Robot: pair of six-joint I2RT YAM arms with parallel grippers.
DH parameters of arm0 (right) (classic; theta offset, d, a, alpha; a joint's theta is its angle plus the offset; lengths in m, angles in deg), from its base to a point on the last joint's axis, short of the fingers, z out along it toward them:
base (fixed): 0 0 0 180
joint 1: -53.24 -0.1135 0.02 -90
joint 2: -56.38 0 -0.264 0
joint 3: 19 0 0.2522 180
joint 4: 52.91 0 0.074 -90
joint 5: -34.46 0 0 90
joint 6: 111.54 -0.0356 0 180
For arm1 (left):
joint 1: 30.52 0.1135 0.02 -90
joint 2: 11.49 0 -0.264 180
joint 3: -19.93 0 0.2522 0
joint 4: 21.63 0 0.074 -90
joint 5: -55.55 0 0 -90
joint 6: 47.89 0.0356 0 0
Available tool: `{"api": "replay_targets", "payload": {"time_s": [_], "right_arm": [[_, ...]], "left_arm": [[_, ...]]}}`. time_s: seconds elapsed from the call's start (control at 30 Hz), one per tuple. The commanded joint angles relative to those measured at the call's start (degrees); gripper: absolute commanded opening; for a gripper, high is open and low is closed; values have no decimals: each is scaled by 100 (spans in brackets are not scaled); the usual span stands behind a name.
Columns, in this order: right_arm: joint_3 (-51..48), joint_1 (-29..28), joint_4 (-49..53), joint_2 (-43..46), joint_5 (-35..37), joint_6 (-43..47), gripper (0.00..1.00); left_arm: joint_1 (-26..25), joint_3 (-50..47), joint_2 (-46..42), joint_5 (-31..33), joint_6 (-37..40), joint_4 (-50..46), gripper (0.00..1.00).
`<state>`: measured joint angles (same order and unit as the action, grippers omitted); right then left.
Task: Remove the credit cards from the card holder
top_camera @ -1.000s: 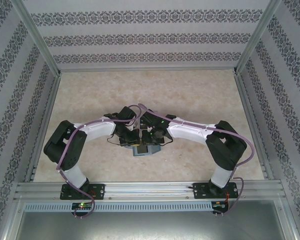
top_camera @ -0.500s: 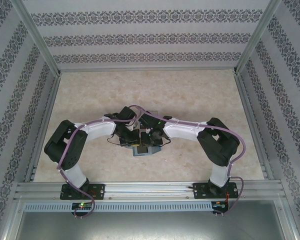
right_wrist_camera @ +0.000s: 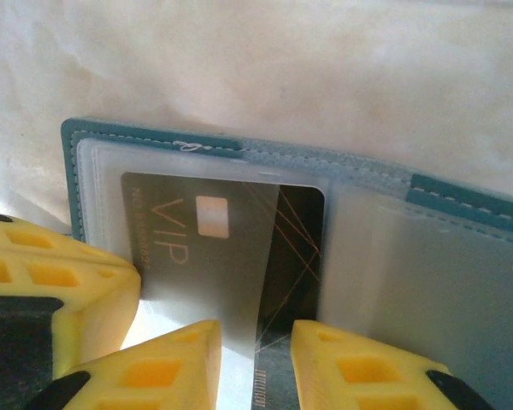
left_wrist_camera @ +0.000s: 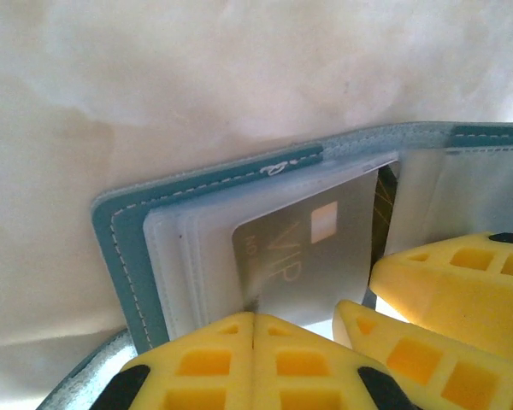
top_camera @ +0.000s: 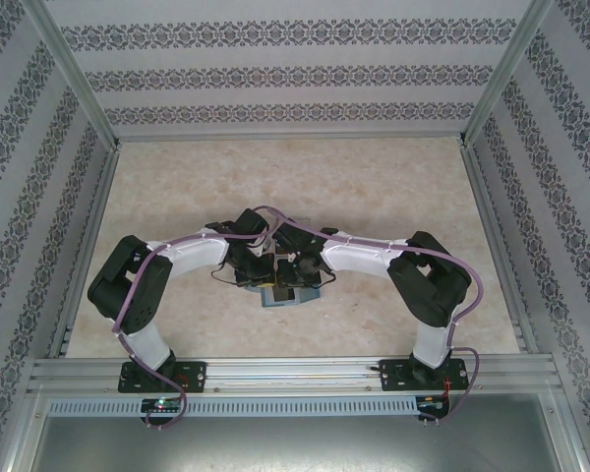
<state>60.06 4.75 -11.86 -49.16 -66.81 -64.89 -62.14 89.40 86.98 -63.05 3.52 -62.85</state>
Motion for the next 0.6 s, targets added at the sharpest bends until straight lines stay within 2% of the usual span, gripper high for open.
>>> {"api": "replay_targets", "payload": {"time_s": [0.0, 0.57], "right_arm": [[-2, 26, 431, 32, 305, 50, 31], [21, 151, 281, 491, -84, 63, 34]], "left_arm": [[-73, 137, 92, 232, 146, -215, 1], [-241, 413, -89, 295, 73, -437, 1]]}}
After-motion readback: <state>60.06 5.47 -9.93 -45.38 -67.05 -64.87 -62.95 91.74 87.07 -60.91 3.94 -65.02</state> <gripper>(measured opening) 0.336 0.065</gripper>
